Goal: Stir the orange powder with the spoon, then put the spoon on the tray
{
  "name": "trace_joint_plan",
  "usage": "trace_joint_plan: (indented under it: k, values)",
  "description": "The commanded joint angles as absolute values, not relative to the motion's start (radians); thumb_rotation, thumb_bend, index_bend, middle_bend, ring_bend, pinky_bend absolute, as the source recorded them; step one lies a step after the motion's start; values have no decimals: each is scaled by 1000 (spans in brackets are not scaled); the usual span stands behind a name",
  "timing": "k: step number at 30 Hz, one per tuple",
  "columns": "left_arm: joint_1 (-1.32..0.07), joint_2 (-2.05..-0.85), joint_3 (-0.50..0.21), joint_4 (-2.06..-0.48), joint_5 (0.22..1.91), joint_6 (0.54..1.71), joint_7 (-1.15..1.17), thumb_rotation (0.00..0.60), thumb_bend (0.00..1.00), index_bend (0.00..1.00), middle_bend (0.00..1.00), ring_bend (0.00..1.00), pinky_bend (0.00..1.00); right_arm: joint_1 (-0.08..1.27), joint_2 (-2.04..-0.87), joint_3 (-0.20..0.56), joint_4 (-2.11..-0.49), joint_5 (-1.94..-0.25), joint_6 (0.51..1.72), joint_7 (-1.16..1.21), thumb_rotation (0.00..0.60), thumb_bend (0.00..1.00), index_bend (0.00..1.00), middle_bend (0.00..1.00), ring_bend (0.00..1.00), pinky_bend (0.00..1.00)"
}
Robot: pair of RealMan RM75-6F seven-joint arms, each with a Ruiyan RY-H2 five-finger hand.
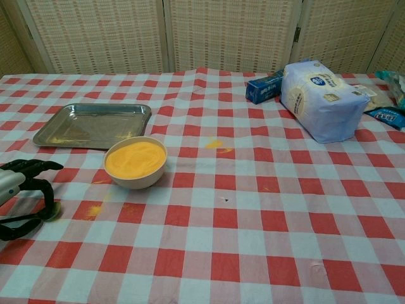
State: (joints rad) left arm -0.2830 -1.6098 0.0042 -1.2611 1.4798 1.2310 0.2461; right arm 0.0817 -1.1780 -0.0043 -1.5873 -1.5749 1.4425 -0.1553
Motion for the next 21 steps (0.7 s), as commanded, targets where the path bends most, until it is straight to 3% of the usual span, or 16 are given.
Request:
trace_joint_plan:
  k: [1,7,21]
  values:
    - [-285,-1612,2,-1258,1475,1227,245,600,402,436,43,0,38,81,-1177,-4,-1588,-1575,1444,-154,600,31,0,0,0,0]
    - [-292,-1621,-3,-1243,1461,1215,248,600,401,455,44,0,38,80,-1176,-4,-1588,-1576,1448,-153,600,31,0,0,0,0]
    - [-293,-1622,-7,-1234,1449,1220,243,600,401,610,85,0,37,82,-1177,-7,-1589,-1578,1443,-154,600,31,0,0,0,0]
